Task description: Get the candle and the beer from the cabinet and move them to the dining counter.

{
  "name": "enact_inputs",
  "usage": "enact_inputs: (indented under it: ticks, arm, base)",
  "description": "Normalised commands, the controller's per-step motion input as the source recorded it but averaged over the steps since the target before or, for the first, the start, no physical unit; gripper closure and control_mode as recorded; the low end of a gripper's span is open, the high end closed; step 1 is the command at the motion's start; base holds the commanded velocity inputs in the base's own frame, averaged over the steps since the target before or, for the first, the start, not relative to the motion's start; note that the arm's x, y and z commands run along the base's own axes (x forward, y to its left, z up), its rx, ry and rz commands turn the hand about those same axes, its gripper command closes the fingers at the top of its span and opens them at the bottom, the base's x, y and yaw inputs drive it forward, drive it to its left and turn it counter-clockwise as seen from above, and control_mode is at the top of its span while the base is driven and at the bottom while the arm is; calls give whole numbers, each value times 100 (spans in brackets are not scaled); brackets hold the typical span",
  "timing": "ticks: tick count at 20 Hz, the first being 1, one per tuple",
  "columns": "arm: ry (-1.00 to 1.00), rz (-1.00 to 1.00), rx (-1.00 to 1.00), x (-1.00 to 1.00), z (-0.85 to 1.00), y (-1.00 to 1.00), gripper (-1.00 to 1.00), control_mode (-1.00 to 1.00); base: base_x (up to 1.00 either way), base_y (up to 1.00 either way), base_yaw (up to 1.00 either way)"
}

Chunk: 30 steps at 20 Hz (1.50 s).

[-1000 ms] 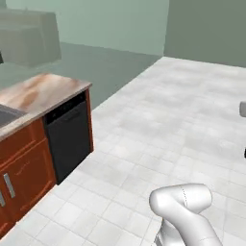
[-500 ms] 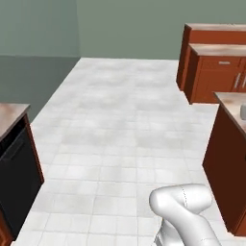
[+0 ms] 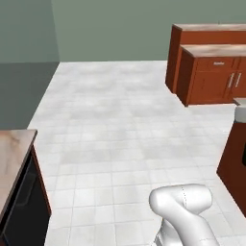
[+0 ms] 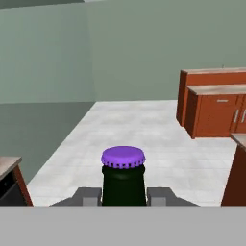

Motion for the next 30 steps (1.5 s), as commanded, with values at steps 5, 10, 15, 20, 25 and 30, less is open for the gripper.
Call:
enact_inputs:
  ticks: [5,10,15,20,25,30]
  arm:
    - [0,0,0,0,0,0,100,100]
    - [0,0,0,0,0,0,100,100]
    - [0,0,0,0,0,0,100,100]
    - [0,0,0,0,0,0,100,100]
    - [0,0,0,0,0,0,100,100]
    - [0,0,0,0,0,0,100,100]
  base:
    - [100,16,-12]
    - [100,1,-4]
    - [100,1,-5]
    - [100,33,-11]
    - [100,40,-13]
    - [100,55,-15]
